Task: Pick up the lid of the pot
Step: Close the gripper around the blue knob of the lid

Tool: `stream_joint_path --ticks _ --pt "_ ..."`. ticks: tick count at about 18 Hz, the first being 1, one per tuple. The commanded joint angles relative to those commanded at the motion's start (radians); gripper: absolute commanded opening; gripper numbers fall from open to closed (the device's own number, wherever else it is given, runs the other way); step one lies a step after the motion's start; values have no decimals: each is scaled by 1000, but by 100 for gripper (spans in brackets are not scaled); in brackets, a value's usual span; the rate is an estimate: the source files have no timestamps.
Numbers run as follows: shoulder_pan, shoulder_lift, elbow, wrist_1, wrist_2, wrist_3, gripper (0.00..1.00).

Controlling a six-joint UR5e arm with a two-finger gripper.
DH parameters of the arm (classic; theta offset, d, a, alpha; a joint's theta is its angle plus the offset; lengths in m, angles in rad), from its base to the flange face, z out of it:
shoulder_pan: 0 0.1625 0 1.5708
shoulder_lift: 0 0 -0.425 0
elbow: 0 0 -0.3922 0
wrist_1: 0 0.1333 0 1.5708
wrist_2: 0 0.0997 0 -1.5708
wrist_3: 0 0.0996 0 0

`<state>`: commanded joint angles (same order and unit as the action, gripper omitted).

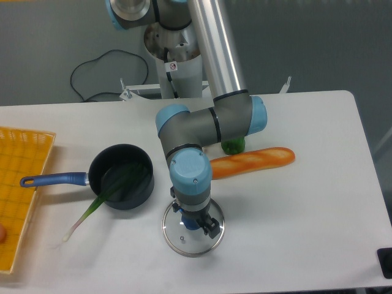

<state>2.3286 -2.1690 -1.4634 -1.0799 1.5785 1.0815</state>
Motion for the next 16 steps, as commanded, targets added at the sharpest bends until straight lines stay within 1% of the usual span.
stream_joint_path --ticks 3,5,12,16 --pt "-3 -6 -5 0 -2 -8 100" --pt "-3 -6 -23 3 -5 1 100" --pt "5 -6 -26 12 -9 28 100" --pt "6 -8 -26 15 -9 29 94"
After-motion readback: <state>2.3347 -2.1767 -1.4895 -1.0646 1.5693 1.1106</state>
